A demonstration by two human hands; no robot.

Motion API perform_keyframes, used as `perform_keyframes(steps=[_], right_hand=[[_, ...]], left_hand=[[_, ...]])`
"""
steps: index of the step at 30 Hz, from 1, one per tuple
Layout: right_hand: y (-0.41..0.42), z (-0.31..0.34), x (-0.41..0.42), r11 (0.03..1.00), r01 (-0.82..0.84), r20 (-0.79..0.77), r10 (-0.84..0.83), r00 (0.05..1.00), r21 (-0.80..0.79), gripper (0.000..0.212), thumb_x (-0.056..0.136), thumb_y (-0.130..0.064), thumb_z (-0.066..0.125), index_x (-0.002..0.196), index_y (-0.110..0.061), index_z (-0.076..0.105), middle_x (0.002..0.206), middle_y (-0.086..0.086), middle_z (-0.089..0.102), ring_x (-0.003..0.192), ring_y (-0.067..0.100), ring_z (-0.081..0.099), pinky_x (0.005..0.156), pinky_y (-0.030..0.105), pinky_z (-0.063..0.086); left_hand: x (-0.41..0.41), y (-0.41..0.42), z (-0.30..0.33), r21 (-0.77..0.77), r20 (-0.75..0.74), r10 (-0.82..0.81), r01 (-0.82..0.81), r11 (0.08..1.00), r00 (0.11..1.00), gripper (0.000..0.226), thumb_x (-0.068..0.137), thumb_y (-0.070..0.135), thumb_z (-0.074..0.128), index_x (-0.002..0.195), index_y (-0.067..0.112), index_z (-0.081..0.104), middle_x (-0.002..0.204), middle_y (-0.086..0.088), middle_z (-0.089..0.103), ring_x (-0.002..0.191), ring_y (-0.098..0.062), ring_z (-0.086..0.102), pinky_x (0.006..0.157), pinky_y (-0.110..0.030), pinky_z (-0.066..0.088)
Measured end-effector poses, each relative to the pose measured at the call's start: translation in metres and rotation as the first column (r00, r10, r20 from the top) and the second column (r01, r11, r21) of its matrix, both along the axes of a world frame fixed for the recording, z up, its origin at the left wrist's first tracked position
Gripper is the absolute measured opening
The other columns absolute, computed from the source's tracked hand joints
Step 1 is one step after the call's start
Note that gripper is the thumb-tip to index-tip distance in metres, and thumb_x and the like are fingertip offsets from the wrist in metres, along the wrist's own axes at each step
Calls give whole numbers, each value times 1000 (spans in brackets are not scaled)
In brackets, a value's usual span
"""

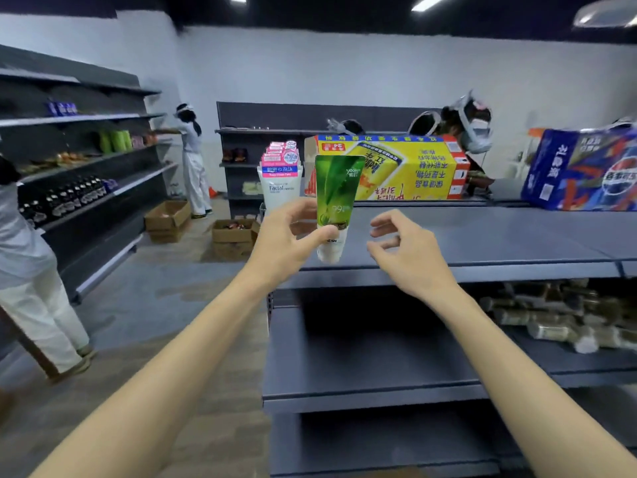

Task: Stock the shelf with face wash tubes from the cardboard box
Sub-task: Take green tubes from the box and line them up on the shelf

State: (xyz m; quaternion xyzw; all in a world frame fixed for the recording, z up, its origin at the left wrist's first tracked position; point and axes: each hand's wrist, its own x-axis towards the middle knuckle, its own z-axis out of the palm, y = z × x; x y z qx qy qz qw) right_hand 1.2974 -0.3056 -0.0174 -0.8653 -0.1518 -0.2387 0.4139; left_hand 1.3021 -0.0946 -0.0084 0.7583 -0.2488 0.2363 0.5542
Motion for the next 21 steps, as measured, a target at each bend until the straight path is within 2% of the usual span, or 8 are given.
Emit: perform_keyframes(steps=[4, 8, 10, 15, 18, 21], right_hand=[[-6, 16, 17, 999, -8, 24, 8, 1000, -37, 24, 87, -17, 67, 109, -21, 59, 102, -5, 67, 76, 3, 67, 68, 3, 43], [-20, 12, 32, 999, -40, 9, 40, 999, -33, 24, 88, -18, 68, 109, -19, 59, 102, -4, 68, 79, 6, 68, 67, 2, 44], [-30, 8, 40, 998, -54, -17, 53, 998, -25, 25, 88, -20, 69, 110, -19, 59, 103, -3, 68, 81, 7, 68, 65, 1, 44], [-45, -1, 61, 997, -81, -63, 81, 995, 5, 27, 87, -21, 71, 111, -21, 59, 103, -5, 67, 82, 8, 69, 69, 3, 45], [-46, -4, 75, 994, -101, -81, 103, 991, 33, 27, 86, -22, 71, 111, -21, 60, 103, -6, 67, 83, 5, 69, 73, 7, 49], [-39, -1, 87, 982, -131, -95, 144, 985, 134, 32, 84, -28, 76, 112, -21, 62, 103, -9, 68, 87, -1, 68, 75, 8, 49]], left_hand=[[23, -17, 5, 54, 9, 9, -10, 999, 1000, 22, 84, 9, 75, 105, 10, 69, 101, 3, 75, 93, -7, 70, 85, -20, 54], [40, -35, -8, 42, -39, 23, -22, 999, 999, 28, 81, 19, 75, 108, 13, 69, 105, 1, 75, 98, -15, 71, 93, -39, 56], [48, -44, -17, 19, -72, 34, -33, 999, 997, 31, 80, 21, 74, 109, 13, 69, 106, 1, 75, 100, -17, 71, 94, -45, 55], [62, -59, -31, -59, -161, 68, -78, 995, 985, 24, 87, 11, 73, 110, 10, 68, 107, -1, 74, 101, -21, 70, 94, -46, 55], [69, -63, -30, -47, -172, 83, -93, 995, 982, 22, 89, 9, 71, 111, 11, 69, 107, 1, 74, 100, -20, 70, 93, -43, 56], [75, -64, -30, -48, -174, 78, -87, 995, 982, 22, 89, 8, 70, 111, 10, 69, 107, 0, 74, 99, -21, 71, 91, -39, 57]])
